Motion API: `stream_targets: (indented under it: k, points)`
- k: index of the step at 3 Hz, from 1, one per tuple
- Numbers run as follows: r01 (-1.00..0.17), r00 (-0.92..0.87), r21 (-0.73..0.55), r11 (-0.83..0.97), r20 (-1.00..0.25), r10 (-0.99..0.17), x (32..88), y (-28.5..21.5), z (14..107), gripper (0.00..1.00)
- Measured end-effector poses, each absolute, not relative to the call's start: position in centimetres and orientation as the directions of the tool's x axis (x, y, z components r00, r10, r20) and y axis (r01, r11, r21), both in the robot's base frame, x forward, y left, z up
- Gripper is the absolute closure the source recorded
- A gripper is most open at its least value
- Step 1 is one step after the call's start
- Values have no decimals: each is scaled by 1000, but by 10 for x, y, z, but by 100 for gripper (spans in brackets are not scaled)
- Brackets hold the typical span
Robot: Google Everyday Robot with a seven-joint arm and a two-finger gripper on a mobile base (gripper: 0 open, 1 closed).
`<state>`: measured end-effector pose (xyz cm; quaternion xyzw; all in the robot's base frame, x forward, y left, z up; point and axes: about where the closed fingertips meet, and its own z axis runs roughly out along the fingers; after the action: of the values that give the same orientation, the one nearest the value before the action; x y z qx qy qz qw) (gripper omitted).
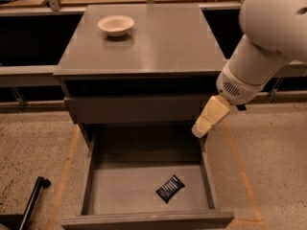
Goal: Pick rxbar blueberry from middle drawer and place on counter
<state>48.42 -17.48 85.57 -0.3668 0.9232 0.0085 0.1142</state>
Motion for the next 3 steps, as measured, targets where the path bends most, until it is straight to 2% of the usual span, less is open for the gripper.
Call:
stream_targets:
  k: [1,3]
  points:
    - [-612,-774,-64,788,-156,-613,498,-161,802,0]
    - [-491,-859,-18,871,-159,-487,503,-168,786,0]
